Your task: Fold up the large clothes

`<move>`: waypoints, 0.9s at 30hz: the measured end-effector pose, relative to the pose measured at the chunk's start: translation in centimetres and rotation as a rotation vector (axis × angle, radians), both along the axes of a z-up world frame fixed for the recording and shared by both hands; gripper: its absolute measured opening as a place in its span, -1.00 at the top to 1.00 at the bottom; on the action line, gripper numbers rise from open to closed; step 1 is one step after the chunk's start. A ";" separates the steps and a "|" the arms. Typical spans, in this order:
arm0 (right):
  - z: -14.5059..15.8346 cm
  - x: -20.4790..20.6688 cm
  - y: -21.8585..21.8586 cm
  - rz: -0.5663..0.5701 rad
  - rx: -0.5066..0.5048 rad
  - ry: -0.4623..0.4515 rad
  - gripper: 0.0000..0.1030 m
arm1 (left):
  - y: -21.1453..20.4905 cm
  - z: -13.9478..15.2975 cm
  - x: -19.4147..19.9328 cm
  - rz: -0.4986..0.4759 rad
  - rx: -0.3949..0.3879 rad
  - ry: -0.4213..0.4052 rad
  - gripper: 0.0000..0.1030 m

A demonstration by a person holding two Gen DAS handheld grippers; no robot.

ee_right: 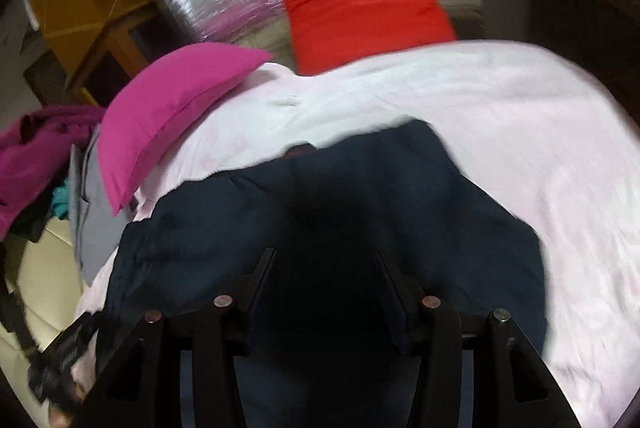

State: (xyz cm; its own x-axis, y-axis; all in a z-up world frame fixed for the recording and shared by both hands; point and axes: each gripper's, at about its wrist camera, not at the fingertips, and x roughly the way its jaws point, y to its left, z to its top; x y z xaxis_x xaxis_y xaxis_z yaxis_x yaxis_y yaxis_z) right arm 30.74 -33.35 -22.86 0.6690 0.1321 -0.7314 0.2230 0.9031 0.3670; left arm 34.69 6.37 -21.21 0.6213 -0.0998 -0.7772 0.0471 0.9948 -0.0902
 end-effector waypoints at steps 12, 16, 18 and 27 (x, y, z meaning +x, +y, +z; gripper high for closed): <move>-3.6 -5.8 -3.1 0.007 0.107 -0.026 -0.03 | -1.6 -1.7 -0.6 -0.005 0.138 0.087 -0.36; -2.9 -7.6 -2.5 0.045 0.161 -0.079 -0.02 | -1.0 0.5 -2.4 -0.001 0.098 0.039 -0.36; -2.7 -8.0 -1.6 0.082 0.180 -0.087 -0.02 | -0.8 1.1 -3.2 -0.012 0.069 0.026 -0.36; -5.6 -5.6 1.6 0.158 0.208 0.057 -0.03 | -2.7 -2.7 -3.4 -0.081 0.137 0.152 -0.49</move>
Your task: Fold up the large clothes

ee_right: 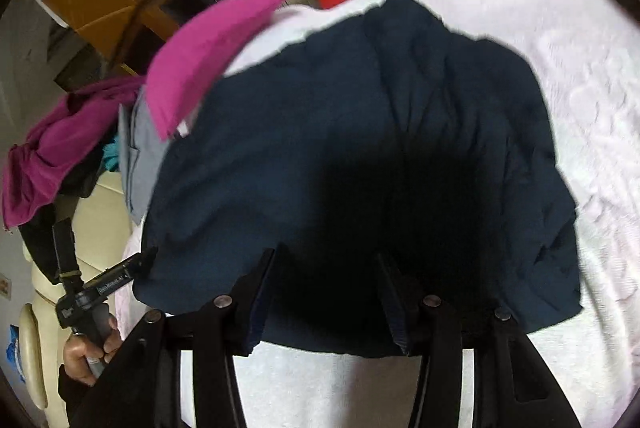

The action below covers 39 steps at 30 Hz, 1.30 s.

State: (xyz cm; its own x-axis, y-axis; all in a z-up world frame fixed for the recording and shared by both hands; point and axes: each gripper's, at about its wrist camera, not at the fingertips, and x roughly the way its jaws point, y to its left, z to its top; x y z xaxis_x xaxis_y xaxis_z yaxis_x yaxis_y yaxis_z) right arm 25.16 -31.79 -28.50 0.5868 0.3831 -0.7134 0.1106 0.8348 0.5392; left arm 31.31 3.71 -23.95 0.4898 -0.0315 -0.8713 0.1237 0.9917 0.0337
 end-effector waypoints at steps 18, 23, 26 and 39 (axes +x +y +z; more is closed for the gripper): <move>-2.1 -6.1 -4.1 -0.119 0.408 0.068 -0.57 | 5.5 0.2 -6.3 0.172 -0.550 0.254 -0.52; -4.1 -4.8 -3.6 -0.165 0.467 0.108 -0.59 | 6.7 -2.0 -5.2 0.296 -0.656 0.263 -0.52; -5.2 -3.6 -3.4 -0.192 0.500 0.108 -0.59 | 6.7 -3.1 -4.5 0.331 -0.727 0.244 -0.53; -4.9 0.1 -2.5 -0.234 0.416 0.007 -0.17 | 6.3 -3.8 -3.0 0.431 -0.842 0.098 -0.37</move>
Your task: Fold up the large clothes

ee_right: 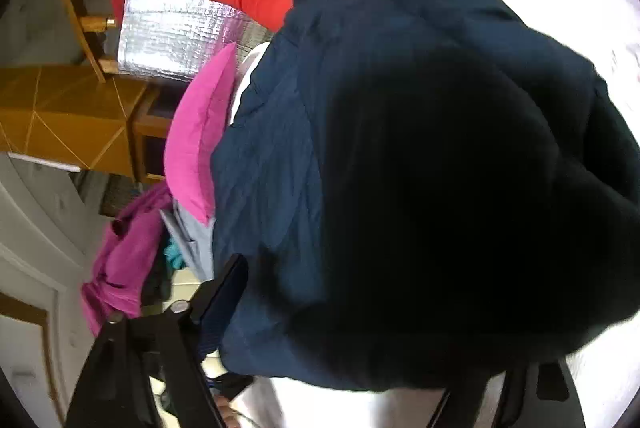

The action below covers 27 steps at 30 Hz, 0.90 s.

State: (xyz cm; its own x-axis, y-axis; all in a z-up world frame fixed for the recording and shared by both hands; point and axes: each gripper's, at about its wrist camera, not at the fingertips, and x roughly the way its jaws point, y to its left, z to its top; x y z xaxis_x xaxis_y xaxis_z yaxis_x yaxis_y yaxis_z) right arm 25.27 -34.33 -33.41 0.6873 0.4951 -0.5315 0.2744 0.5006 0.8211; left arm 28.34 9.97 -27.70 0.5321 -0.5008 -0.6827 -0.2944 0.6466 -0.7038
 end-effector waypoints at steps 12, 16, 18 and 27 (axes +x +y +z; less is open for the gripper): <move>5.0 -3.2 3.3 0.046 -0.264 -0.105 0.25 | 1.7 2.9 0.0 -0.031 0.165 -0.122 0.30; 1.6 -2.0 2.5 0.088 -0.180 0.064 0.15 | 2.3 0.4 0.2 -0.054 0.149 0.002 0.02; 1.7 -2.1 1.1 0.106 -0.077 0.109 0.00 | 3.1 0.5 0.2 -0.064 0.120 0.033 -0.03; 4.1 -8.3 -7.5 0.019 -0.026 0.102 -0.37 | 8.5 2.6 -2.7 -0.020 0.097 0.040 -0.31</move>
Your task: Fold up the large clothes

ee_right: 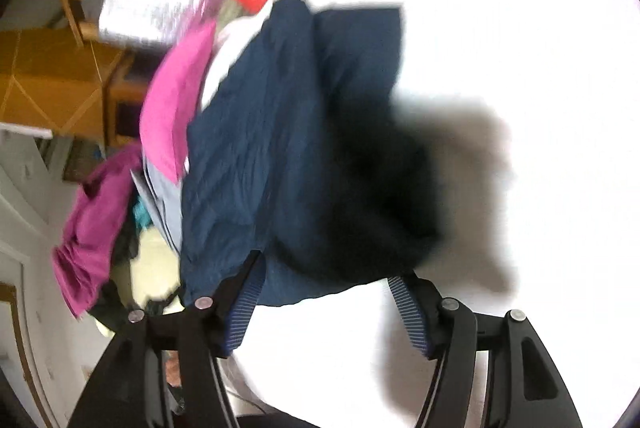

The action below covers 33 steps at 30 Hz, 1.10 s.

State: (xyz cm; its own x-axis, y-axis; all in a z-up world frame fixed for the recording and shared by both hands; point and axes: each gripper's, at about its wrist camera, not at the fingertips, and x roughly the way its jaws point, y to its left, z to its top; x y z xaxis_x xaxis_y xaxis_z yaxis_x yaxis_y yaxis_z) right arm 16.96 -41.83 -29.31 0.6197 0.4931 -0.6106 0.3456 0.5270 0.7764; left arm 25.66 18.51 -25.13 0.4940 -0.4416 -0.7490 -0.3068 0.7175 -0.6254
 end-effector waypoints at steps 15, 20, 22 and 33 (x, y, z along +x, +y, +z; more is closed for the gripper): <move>-0.7 4.5 2.4 -0.022 -0.191 -0.033 -0.03 | -3.8 -0.5 3.6 -0.004 0.220 -0.057 -0.57; 4.0 3.1 4.5 -0.011 -0.385 -0.211 0.18 | -3.8 0.5 3.5 -0.003 0.224 -0.113 -0.35; 3.4 3.5 5.0 0.005 -0.444 -0.161 0.19 | -4.0 -0.3 3.9 -0.014 0.267 -0.068 -0.35; 4.0 1.0 1.9 -0.110 -0.401 -0.100 -0.20 | -3.6 2.2 2.4 0.047 0.332 -0.109 -0.40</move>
